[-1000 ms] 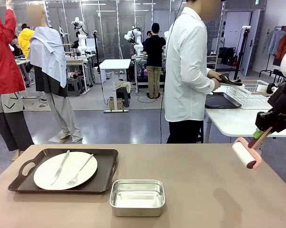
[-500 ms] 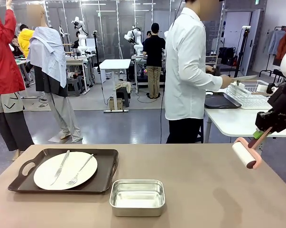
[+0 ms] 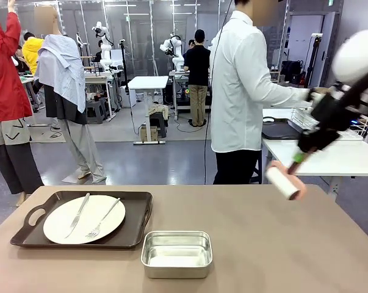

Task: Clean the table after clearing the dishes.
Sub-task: Place the Lint Roller back on top of the Airtight Container.

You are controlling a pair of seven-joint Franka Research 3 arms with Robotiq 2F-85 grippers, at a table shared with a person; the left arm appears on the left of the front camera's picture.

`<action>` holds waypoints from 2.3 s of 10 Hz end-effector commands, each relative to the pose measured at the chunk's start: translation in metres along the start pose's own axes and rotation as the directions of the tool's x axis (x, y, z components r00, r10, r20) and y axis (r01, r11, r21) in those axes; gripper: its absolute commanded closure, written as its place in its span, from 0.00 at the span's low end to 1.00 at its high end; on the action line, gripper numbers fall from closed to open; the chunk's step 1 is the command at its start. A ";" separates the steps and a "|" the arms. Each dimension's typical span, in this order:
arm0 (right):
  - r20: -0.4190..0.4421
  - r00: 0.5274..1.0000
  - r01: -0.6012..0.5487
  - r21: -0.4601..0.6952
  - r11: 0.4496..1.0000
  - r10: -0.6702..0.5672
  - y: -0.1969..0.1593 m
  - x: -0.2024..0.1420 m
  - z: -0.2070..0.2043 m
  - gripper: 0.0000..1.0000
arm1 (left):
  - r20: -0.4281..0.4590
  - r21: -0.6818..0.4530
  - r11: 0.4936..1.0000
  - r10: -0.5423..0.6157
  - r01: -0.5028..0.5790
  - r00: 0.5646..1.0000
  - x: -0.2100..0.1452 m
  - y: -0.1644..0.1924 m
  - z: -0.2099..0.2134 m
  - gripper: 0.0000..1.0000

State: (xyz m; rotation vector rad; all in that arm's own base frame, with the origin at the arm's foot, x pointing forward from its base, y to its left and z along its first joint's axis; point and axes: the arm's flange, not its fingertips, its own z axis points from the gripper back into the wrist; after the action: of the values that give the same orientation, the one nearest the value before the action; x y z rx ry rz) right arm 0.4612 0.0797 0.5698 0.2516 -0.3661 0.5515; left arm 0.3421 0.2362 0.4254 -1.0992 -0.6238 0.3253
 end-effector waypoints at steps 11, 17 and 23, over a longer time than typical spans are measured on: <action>-0.082 0.773 -0.593 0.259 0.763 0.629 0.197 0.033 -0.036 0.79 | 0.004 -0.016 1.000 -0.005 0.005 1.000 0.001 0.000 0.003 0.00; -0.196 0.506 -0.778 0.316 0.543 0.840 0.275 0.087 -0.114 0.79 | 0.004 -0.016 1.000 -0.005 0.005 1.000 0.001 0.000 0.003 0.00; -0.243 0.451 -0.776 0.369 0.511 0.859 0.268 0.098 -0.205 0.79 | 0.004 -0.016 1.000 -0.005 0.005 1.000 0.001 0.000 0.003 0.00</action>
State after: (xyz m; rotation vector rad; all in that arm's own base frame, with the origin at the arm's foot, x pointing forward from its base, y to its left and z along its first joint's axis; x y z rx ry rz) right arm 0.4476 0.4086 0.4613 0.1212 0.0151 1.6380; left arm 0.3419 0.2366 0.4253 -1.0995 -0.6241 0.3262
